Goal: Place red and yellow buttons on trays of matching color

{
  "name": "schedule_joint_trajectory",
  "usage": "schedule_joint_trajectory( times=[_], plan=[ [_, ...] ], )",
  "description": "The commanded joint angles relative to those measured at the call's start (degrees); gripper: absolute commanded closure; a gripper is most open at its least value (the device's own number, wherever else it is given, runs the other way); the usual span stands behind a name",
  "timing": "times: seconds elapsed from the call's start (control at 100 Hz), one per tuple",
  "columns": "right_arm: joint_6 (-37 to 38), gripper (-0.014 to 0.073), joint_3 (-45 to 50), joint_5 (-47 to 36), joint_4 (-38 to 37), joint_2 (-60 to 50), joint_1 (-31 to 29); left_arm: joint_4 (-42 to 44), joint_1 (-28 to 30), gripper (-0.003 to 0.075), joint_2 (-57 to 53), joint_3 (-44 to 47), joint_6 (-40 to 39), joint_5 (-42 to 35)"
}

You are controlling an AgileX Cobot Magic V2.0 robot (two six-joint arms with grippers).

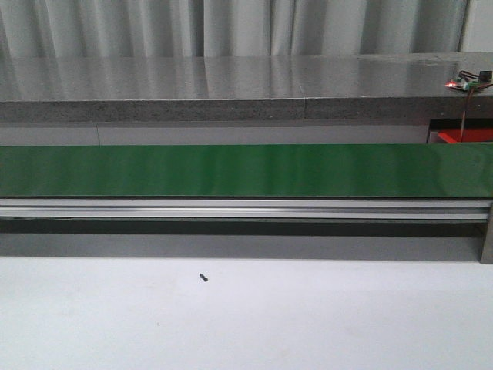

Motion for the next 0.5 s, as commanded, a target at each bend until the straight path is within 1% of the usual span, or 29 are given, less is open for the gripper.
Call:
schedule_joint_trajectory(
  times=[0.0, 0.09, 0.29, 0.49],
  plan=[
    [0.03, 0.0662, -1.04, -4.14, -0.71, -0.96, -0.26, -0.8, -0.52, 0.074, -1.02, 2.38, -0.5, -2.26],
    [0.03, 0.0662, -1.04, -4.14, -0.71, -0.96, -0.26, -0.8, -0.52, 0.074, -2.15, 2.38, -0.5, -0.22],
    [0.03, 0.0662, -1.04, -4.14, -0.71, -0.96, -0.26, -0.8, -0.52, 0.074, -6.05, 2.38, -0.5, 7.56],
    [0.03, 0.0662, -1.04, -4.08, -0.71, -0.96, -0.26, -0.8, -0.52, 0.074, -6.23, 2.38, -0.5, 7.95]
  ],
)
